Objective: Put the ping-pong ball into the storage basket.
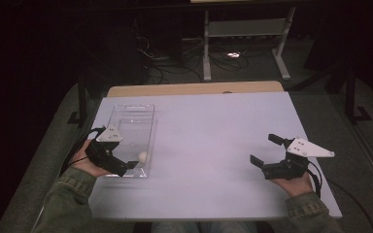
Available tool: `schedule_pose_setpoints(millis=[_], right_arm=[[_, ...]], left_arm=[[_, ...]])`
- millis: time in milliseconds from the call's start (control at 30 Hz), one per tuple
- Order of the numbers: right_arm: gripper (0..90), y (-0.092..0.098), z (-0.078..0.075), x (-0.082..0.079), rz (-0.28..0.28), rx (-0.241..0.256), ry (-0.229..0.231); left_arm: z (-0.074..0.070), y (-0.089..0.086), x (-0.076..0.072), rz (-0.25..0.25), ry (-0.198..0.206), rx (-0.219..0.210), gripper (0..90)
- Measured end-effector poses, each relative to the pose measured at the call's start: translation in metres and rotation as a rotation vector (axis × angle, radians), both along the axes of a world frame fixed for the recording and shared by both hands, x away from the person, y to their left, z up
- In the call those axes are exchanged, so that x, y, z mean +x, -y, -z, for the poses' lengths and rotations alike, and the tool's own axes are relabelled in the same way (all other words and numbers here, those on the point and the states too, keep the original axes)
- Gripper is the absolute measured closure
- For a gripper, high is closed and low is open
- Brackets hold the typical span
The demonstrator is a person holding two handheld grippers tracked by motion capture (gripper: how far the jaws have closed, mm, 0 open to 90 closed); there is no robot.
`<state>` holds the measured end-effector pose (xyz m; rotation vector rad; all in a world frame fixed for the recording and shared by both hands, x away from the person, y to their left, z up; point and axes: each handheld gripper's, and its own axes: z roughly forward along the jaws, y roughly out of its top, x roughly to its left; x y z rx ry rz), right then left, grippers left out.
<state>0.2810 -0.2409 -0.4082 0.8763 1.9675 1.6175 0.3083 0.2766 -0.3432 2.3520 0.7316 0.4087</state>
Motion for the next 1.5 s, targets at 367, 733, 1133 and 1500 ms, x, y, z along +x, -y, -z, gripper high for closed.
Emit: schedule_pose_setpoints(millis=[367, 733, 1133, 1500], right_arm=[[0.0, -0.001, 0.000, 0.001, -0.001, -0.001, 0.001], [0.0, -0.001, 0.001, 0.001, -0.004, -0.002, 0.002], [0.0, -0.001, 0.001, 0.002, -0.008, -0.007, 0.003], [0.0, -0.002, 0.001, 0.001, -0.012, -0.006, 0.006]], left_arm=[[0.011, -0.008, -0.010, -0.015, 0.011, -0.027, 0.0], [0.024, -0.013, -0.017, -0.045, 0.046, -0.096, 0.0], [0.040, -0.018, -0.029, -0.093, 0.092, -0.180, 0.0], [0.048, -0.025, -0.039, -0.134, 0.126, -0.264, 0.0]])
